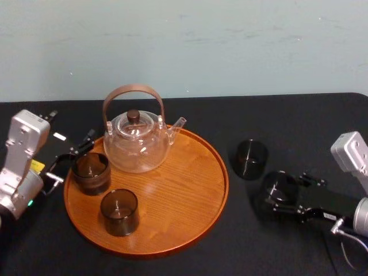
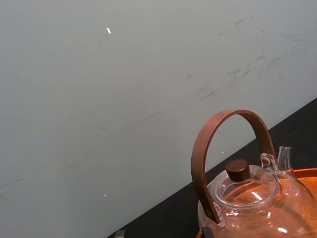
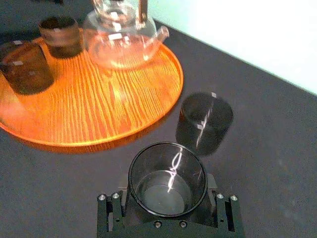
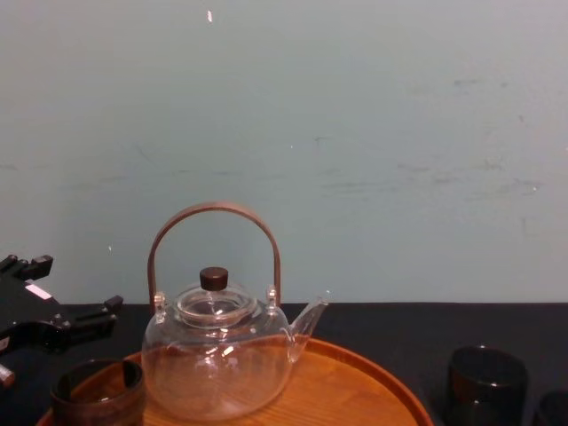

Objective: Pick up the glass from the table and place it on the tray.

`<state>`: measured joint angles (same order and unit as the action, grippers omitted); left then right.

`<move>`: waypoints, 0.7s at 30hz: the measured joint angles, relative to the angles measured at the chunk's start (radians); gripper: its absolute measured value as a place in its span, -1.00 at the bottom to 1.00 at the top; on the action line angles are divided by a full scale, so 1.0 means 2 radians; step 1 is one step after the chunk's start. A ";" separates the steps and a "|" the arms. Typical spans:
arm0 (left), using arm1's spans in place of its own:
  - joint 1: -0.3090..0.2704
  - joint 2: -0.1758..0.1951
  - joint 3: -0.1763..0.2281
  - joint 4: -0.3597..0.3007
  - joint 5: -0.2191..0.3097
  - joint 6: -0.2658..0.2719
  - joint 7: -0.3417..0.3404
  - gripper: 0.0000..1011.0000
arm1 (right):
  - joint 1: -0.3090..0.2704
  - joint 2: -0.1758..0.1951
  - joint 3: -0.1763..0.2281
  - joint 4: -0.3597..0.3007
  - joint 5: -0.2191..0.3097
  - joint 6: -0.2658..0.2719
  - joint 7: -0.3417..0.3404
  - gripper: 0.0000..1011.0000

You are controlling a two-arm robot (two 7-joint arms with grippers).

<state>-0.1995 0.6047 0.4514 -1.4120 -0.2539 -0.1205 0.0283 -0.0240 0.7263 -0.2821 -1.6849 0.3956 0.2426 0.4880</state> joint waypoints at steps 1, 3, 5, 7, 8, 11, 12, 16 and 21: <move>0.000 0.000 0.000 0.000 0.000 0.000 0.000 0.98 | 0.002 0.000 0.000 -0.001 0.001 -0.002 0.002 0.78; 0.000 0.000 0.000 0.000 0.000 0.000 0.000 0.98 | 0.008 0.001 -0.001 -0.004 0.003 -0.005 0.007 0.78; 0.000 0.000 0.000 0.000 0.000 0.000 0.000 0.98 | 0.016 0.001 -0.004 -0.007 0.005 -0.009 0.013 0.78; 0.000 0.000 0.000 0.000 0.000 0.000 0.000 0.98 | 0.022 0.000 -0.008 -0.008 0.005 -0.011 0.016 0.78; 0.000 0.000 0.000 0.000 0.000 0.000 0.000 0.98 | 0.029 0.000 -0.012 -0.008 0.005 -0.013 0.020 0.78; 0.000 0.000 0.000 0.000 0.000 0.000 0.000 0.98 | 0.040 -0.002 -0.019 -0.009 0.005 -0.014 0.025 0.78; 0.000 0.000 0.000 0.000 0.000 0.000 0.000 0.98 | 0.046 -0.004 -0.024 -0.009 0.004 -0.015 0.028 0.78; 0.000 0.000 0.000 0.000 0.000 0.000 0.000 0.98 | 0.061 -0.007 -0.037 -0.009 0.003 -0.018 0.034 0.78; 0.000 0.000 0.000 0.000 0.000 0.000 0.000 0.98 | 0.081 -0.015 -0.058 -0.005 -0.001 -0.020 0.043 0.78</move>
<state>-0.1995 0.6047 0.4514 -1.4120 -0.2539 -0.1206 0.0283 0.1385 0.6957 -0.3983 -1.6953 0.3933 0.2023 0.5733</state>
